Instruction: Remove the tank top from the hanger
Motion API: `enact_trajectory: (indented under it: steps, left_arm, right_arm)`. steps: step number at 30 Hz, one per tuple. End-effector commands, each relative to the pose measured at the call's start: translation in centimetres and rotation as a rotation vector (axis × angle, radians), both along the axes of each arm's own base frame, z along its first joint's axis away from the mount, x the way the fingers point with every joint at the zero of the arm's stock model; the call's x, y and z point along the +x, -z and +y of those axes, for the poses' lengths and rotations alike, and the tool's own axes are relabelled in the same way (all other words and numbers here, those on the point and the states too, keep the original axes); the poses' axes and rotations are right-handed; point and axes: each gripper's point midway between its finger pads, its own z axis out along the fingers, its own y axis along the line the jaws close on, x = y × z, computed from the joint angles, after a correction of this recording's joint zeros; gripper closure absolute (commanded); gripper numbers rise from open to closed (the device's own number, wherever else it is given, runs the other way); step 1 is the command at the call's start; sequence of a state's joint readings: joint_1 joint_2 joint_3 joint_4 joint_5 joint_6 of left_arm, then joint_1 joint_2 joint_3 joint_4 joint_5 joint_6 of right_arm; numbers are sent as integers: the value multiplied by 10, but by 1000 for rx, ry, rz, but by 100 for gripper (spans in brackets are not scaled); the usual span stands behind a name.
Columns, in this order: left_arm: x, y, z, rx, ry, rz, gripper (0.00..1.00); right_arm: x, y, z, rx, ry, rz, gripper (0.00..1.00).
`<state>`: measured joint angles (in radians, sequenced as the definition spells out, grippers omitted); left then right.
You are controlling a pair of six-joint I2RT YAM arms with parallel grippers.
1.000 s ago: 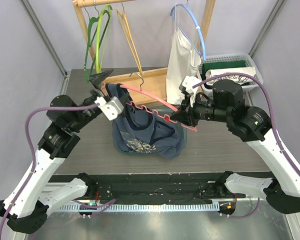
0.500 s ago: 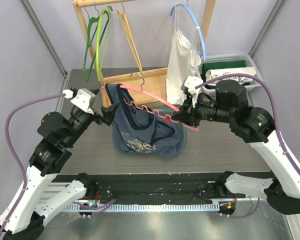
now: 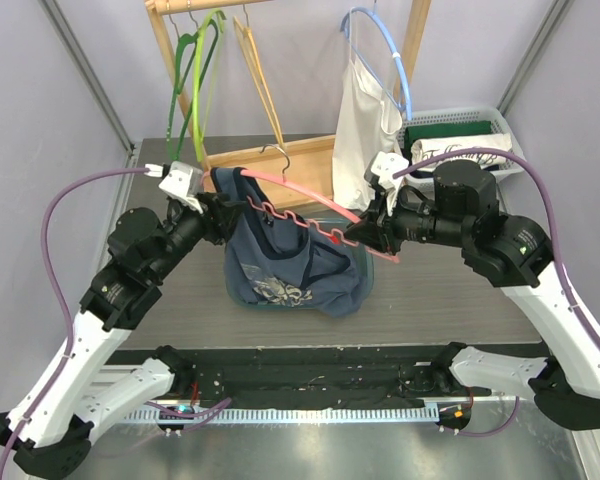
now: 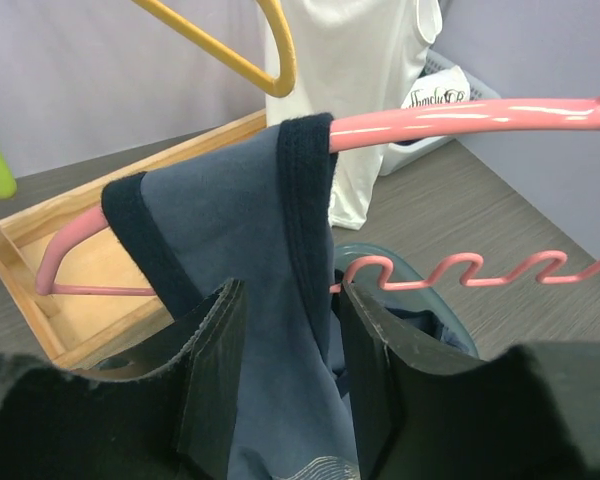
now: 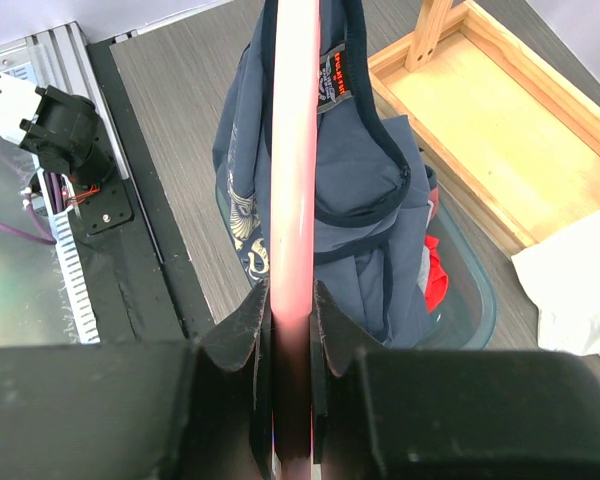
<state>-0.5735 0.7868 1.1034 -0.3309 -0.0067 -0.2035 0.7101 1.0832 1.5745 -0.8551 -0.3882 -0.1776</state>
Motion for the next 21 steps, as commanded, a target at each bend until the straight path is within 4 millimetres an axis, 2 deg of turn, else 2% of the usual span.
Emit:
enact_trajectory:
  steps: [1, 4, 5, 7, 8, 11, 14, 19, 21]
  left_arm:
    - [4, -11, -2, -46, -1, -42, 55]
    - [5, -7, -2, -33, -1, -47, 66]
    - [5, -5, -3, -29, -1, -47, 74]
    - [6, -6, -2, -19, -1, -63, 80]
    - [8, -4, -2, -15, -3, -65, 86]
    - [8, -13, 0, -22, -11, -97, 96]
    - [4, -26, 2, -17, 4, -137, 100]
    - [0, -60, 22, -45, -56, -211, 100]
    - [2, -64, 33, -50, -107, -217, 100]
  right_arm:
    - [-7, -45, -4, 109, -9, -123, 99]
    - [-8, -48, -5, 113, -6, -130, 99]
    - [-8, -48, -5, 114, -6, -128, 99]
    - [-9, -48, -6, 116, -5, -128, 99]
    - [-9, -49, -6, 118, -5, -129, 99]
    - [-10, -46, -7, 115, 0, -116, 99]
    - [-11, -42, -10, 112, 12, -109, 99]
    - [-14, -28, -17, 99, 38, -83, 99]
    - [-18, -26, -20, 108, 43, -80, 99]
